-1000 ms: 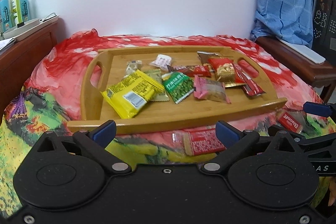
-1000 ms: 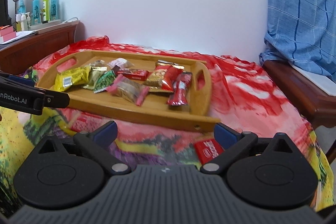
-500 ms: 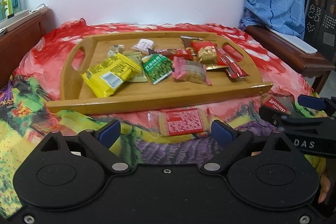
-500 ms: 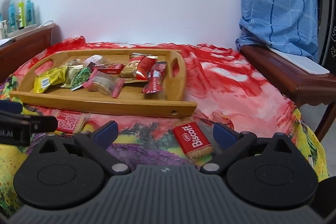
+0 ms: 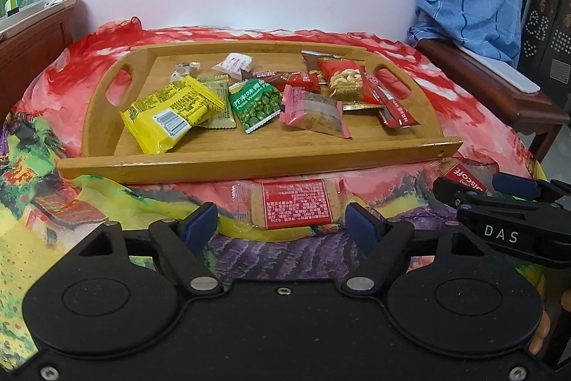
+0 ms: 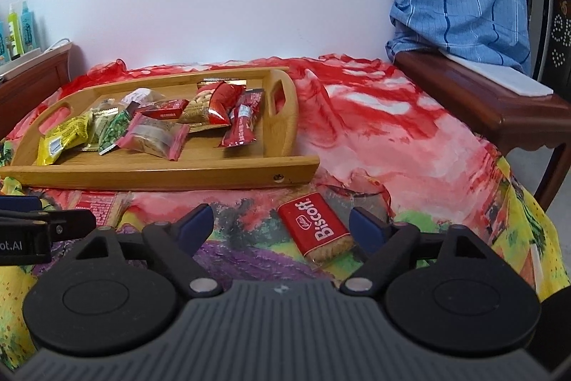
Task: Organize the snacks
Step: 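Move both tools back toward the red wrapped cookie and Biscoff biscuit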
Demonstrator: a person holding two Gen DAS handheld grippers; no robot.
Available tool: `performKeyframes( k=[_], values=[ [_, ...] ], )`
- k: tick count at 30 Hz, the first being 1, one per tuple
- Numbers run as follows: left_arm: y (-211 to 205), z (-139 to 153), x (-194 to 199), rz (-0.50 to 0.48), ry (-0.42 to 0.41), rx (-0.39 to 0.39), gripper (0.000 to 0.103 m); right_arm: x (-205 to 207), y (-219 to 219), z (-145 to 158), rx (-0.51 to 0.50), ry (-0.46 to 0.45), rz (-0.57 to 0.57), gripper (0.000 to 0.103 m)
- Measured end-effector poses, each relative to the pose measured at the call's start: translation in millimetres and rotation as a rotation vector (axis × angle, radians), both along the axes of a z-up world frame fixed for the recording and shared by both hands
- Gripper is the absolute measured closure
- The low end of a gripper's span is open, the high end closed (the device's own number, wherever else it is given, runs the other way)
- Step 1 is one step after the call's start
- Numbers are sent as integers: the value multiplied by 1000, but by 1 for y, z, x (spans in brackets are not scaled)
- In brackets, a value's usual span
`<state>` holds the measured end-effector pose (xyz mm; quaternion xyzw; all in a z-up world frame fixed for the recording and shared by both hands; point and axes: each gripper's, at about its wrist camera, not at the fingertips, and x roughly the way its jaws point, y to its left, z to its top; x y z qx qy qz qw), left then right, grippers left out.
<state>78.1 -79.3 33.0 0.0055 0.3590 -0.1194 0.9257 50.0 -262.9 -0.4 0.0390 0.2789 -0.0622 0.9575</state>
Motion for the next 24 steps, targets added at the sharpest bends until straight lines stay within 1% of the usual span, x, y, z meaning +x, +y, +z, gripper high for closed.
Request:
performKeyframes(
  k=[8, 9, 13, 24],
  values=[
    [-4, -8, 5, 23, 22, 19, 26, 8, -8, -5, 43, 24, -31, 13],
    [-5, -9, 7, 32, 25, 23, 26, 9, -8, -6, 44, 26, -37, 14],
    [-7, -13, 10, 45, 39, 28, 26, 13, -7, -9, 19, 38, -57, 20],
    [-13, -16, 11, 45, 36, 37, 26, 16, -8, -12, 18, 47, -57, 21]
  ],
)
